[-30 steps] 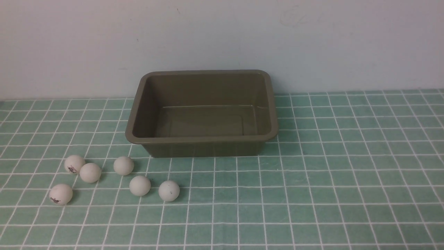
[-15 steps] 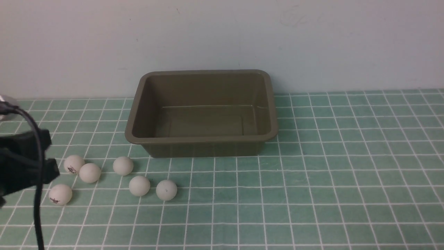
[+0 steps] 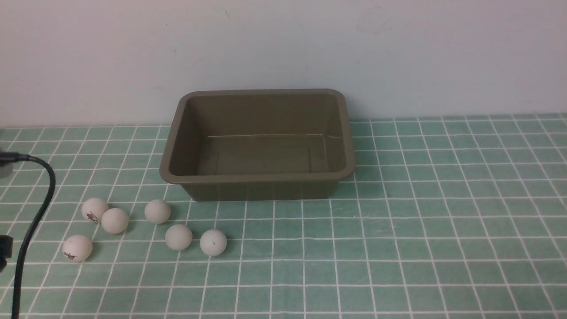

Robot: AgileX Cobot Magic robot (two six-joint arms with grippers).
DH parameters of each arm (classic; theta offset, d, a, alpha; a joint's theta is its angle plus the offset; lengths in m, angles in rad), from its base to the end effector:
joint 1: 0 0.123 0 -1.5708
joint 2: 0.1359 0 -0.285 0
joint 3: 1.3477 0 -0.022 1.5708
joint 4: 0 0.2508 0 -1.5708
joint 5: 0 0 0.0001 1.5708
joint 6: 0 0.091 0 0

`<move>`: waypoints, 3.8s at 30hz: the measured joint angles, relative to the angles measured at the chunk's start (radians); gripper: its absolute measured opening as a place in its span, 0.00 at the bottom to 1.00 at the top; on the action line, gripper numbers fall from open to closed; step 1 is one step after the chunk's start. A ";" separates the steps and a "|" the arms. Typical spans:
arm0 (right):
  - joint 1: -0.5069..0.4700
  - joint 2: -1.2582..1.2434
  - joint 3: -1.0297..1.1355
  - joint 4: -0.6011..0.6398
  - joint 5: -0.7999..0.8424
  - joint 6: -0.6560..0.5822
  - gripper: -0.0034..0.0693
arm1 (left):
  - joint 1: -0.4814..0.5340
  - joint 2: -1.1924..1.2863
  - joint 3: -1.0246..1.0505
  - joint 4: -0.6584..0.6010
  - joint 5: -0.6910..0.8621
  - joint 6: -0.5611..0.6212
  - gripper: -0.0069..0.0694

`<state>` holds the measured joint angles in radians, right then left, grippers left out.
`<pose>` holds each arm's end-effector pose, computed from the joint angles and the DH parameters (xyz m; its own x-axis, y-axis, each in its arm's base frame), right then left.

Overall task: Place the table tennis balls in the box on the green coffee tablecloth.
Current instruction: 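Reach for and grasp a ping pong ball on the table beside the basket, then drop the ball into the bin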

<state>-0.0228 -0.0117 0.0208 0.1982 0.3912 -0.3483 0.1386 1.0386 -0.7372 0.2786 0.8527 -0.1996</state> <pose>0.0521 0.0057 0.1724 -0.2893 -0.1570 -0.9443 -0.0976 0.9862 -0.1340 0.1798 0.0441 0.2769 -0.8545 -0.1326 -0.5022 -0.2493 0.9529 0.1726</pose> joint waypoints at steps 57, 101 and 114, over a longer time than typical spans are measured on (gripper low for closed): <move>0.000 0.000 0.000 0.002 0.000 0.000 0.02 | 0.000 0.756 -0.400 -0.279 -0.045 0.329 0.87; 0.000 0.000 0.000 0.003 0.000 0.000 0.02 | -0.002 0.822 -0.648 -0.242 0.334 0.294 0.55; 0.000 0.000 0.000 0.003 0.000 0.000 0.02 | -0.317 0.915 -0.999 -0.507 0.174 0.392 0.55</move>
<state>-0.0228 -0.0120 0.0208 0.2008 0.3912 -0.3483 -0.1788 1.9539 -1.7357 -0.2281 1.0271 0.1920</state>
